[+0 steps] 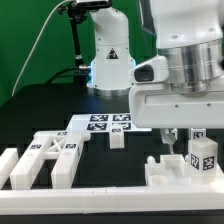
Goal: Assemble chair
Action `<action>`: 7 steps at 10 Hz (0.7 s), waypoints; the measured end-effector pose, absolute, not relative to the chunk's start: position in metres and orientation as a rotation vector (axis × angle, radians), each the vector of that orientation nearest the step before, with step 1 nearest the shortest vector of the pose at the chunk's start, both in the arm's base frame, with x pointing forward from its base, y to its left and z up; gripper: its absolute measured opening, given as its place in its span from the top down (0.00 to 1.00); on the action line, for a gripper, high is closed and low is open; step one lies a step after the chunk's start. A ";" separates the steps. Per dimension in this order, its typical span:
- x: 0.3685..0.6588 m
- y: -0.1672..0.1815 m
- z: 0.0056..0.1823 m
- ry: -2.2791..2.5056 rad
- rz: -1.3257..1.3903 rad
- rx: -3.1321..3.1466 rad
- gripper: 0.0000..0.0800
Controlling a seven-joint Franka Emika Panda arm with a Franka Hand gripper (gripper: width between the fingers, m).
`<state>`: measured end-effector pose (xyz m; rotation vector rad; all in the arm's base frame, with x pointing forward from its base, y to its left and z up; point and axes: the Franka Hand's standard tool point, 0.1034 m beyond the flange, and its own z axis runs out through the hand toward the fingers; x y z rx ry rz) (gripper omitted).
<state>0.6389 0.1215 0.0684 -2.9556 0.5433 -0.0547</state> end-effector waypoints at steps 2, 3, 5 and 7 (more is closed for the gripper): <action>0.639 0.120 0.068 0.383 -0.065 -2.983 0.19; 0.639 0.118 0.067 0.145 -0.079 -3.020 0.19; 0.646 0.117 0.064 -0.398 -0.113 -3.045 0.19; 0.645 0.117 0.064 -0.344 -0.110 -3.048 0.35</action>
Offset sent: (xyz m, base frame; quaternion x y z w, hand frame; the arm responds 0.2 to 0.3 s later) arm 0.0198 0.0034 -0.0032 -0.0120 -0.0076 -0.4612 0.8872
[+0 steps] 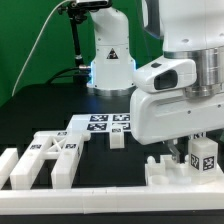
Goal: Assemble chair
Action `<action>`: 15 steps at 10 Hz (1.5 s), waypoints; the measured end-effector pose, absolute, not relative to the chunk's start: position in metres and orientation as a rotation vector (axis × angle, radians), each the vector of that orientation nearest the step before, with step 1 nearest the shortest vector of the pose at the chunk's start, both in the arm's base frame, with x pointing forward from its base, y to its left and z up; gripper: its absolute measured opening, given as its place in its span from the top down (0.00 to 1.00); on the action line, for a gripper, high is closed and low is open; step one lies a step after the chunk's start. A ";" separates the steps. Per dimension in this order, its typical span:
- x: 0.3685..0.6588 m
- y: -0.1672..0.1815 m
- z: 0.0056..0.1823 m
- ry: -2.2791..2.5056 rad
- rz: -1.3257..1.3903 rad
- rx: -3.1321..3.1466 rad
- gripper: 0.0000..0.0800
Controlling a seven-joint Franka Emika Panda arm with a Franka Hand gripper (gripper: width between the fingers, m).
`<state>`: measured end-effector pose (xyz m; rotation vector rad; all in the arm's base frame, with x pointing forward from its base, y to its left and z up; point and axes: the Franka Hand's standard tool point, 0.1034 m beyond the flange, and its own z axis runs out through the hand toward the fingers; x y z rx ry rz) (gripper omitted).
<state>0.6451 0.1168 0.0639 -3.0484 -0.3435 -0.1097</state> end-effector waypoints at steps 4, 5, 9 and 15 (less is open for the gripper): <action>0.645 0.118 0.064 0.092 -0.091 -3.055 0.65; 0.645 0.118 0.064 0.261 -0.085 -3.039 0.65; 0.644 0.125 0.064 1.342 -0.048 -2.739 0.64; 0.646 0.124 0.062 1.598 -0.004 -2.542 0.37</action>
Offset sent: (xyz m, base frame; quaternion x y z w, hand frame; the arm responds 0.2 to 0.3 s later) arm 0.0000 0.0000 0.0000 0.0000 0.0000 0.1938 0.9810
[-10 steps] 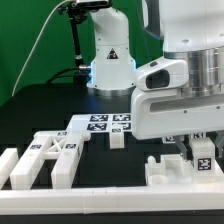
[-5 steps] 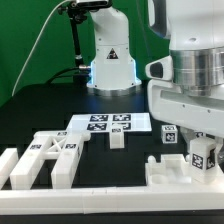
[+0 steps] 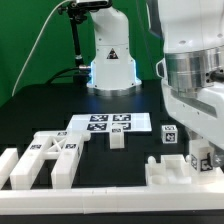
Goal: Assemble chair
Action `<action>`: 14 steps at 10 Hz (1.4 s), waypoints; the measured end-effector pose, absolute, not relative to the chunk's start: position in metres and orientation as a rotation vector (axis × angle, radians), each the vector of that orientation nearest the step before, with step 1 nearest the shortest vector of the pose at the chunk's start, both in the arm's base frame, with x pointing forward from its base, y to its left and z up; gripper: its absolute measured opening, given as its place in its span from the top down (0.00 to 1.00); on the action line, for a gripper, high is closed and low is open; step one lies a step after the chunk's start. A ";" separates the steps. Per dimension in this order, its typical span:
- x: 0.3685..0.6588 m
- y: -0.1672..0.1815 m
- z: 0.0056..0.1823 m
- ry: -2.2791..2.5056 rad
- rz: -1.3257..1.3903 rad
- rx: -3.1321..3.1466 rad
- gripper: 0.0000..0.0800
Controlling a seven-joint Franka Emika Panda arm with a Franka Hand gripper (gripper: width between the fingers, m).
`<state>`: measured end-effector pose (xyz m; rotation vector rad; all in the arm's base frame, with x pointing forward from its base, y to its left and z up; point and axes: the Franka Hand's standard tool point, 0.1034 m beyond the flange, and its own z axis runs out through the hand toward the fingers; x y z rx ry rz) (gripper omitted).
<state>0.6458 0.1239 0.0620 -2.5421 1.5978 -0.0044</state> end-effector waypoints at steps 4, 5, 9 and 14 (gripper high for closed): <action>0.646 0.120 0.064 0.722 -0.094 -2.918 0.20; 0.645 0.119 0.064 0.595 -0.099 -2.950 0.19; 0.652 0.121 0.067 0.125 -0.191 -3.059 0.19; 0.652 0.120 0.067 0.496 -0.175 -3.006 0.64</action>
Offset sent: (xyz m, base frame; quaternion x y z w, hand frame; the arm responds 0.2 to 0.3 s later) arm -0.0291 0.0034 0.0091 -0.0020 0.0534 -0.1212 0.9912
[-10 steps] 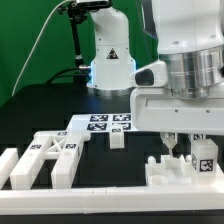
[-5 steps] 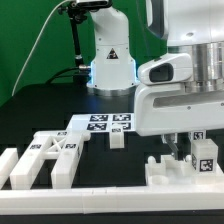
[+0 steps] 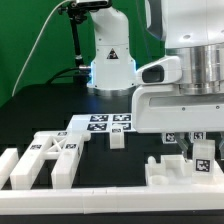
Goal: Assemble chair
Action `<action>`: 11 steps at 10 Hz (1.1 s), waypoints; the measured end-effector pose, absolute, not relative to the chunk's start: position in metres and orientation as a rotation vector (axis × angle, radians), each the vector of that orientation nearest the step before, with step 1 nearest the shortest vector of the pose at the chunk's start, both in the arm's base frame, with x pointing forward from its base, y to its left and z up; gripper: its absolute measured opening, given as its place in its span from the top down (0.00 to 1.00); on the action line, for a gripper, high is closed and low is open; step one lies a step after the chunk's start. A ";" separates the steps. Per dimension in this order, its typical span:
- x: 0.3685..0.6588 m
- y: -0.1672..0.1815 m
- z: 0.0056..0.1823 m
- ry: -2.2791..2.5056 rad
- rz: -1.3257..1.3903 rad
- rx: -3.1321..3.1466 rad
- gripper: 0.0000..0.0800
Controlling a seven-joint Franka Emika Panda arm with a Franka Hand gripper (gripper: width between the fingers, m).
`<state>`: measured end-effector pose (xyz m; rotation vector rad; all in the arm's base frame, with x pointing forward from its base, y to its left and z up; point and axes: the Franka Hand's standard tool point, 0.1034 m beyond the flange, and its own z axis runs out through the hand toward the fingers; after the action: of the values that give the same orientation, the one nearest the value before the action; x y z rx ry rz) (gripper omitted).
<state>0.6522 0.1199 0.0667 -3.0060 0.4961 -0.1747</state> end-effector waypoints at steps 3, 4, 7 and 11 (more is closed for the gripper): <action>0.649 0.121 0.067 1.318 -0.085 -2.747 0.64; 0.649 0.122 0.067 1.621 -0.032 -2.555 0.64; 0.650 0.122 0.067 2.091 0.061 -2.151 0.64; 0.650 0.123 0.067 2.117 0.064 -2.126 0.30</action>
Offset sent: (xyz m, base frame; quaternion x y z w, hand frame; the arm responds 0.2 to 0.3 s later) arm 0.0041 0.0138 0.0054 0.0058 -0.0480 0.5105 0.8585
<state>0.6499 0.1225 0.0666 -2.1259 2.1170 0.0644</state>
